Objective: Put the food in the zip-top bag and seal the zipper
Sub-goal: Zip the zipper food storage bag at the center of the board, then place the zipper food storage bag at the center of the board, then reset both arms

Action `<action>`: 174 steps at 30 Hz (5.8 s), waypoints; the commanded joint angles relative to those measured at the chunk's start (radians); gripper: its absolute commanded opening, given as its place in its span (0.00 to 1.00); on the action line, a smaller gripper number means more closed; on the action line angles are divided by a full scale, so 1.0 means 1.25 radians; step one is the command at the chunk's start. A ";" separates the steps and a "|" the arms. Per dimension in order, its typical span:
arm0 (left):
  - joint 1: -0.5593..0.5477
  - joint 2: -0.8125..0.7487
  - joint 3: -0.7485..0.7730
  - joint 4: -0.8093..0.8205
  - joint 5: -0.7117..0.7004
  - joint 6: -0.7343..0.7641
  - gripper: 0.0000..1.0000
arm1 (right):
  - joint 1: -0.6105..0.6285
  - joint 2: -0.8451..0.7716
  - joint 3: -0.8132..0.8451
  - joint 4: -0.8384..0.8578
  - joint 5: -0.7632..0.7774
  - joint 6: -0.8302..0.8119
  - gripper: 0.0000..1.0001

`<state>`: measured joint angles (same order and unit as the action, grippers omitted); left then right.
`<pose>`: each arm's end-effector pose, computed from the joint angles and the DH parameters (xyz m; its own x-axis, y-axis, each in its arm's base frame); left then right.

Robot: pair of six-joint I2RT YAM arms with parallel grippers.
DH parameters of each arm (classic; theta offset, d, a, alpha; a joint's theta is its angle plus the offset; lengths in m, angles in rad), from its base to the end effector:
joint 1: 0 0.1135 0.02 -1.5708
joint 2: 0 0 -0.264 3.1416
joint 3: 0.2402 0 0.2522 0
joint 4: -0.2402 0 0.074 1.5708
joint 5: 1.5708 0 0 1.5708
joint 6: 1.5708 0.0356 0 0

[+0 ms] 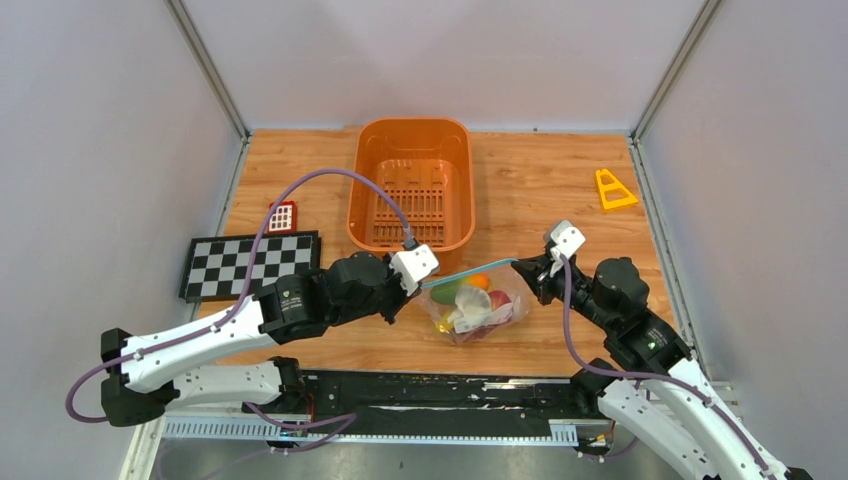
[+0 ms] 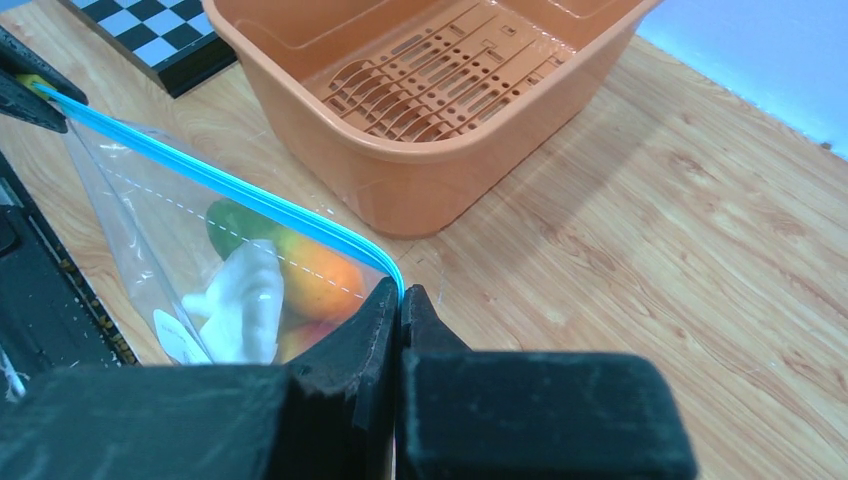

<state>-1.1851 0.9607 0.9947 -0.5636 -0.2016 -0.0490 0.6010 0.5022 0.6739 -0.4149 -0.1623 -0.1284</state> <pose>0.0839 -0.1877 0.3432 -0.2311 0.4416 -0.8669 0.8324 0.5510 0.0588 0.1004 0.0758 0.3153 -0.1090 -0.2279 -0.9676 -0.7072 0.7018 -0.0857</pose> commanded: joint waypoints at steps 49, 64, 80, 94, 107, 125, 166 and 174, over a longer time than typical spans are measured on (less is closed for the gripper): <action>0.092 -0.066 -0.053 0.126 -0.157 -0.179 1.00 | -0.097 0.044 -0.014 -0.019 0.045 0.282 0.00; 0.096 -0.028 -0.030 0.130 -0.147 -0.176 1.00 | -0.091 0.097 0.036 -0.255 -0.499 0.212 0.43; 0.110 -0.048 -0.066 0.106 -0.131 -0.195 0.82 | -0.090 0.146 0.026 -0.001 -0.065 0.340 0.61; 0.142 0.050 -0.121 0.164 -0.076 -0.224 0.82 | 0.026 0.475 0.041 0.108 -0.330 0.238 0.66; 0.195 0.057 -0.163 0.165 -0.197 -0.275 0.78 | 0.166 0.430 0.141 -0.024 -0.152 0.182 0.67; 0.195 -0.111 -0.237 0.219 -0.074 -0.272 0.93 | 0.090 0.147 -0.162 0.041 -0.066 0.452 0.72; 0.611 -0.222 -0.022 -0.053 -0.154 -0.312 1.00 | -0.307 0.145 0.141 -0.055 0.184 0.331 1.00; 0.611 -0.239 -0.014 -0.062 -0.169 -0.310 1.00 | -0.307 0.154 0.169 -0.101 0.197 0.318 1.00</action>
<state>-0.4252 0.6720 0.9489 -0.6384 -0.3916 -0.4183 0.2199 0.6888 0.8520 -0.5308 0.0780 0.2676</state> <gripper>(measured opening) 1.000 0.998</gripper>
